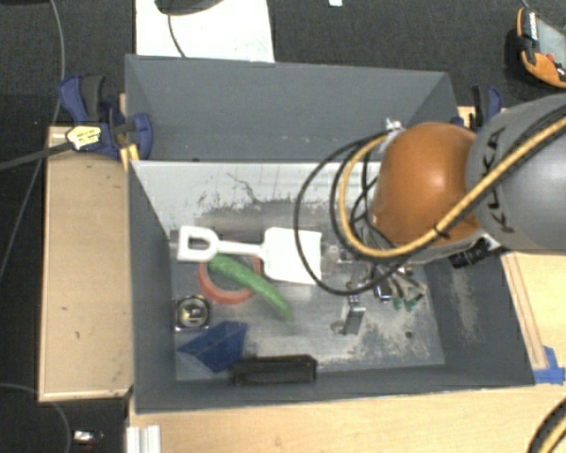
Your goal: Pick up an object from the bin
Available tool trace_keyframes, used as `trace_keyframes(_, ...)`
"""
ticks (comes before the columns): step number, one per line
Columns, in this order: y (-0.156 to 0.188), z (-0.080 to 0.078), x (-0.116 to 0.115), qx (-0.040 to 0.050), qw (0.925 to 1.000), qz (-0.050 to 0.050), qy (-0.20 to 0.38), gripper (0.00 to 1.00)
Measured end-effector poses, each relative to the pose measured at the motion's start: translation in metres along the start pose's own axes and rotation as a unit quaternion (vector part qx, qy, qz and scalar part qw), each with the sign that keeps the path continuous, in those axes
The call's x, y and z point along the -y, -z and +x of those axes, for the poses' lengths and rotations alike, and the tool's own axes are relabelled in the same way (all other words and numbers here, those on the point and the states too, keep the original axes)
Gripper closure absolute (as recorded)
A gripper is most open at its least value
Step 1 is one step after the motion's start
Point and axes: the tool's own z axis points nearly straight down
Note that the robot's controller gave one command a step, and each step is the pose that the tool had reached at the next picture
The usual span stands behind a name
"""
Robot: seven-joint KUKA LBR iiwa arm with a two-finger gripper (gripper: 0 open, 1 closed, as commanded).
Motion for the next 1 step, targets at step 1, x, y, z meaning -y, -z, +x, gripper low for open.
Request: trace_keyframes(1,0.0044,-0.0017,0.0003,0.0039,1.0,0.0,-0.001,0.0)
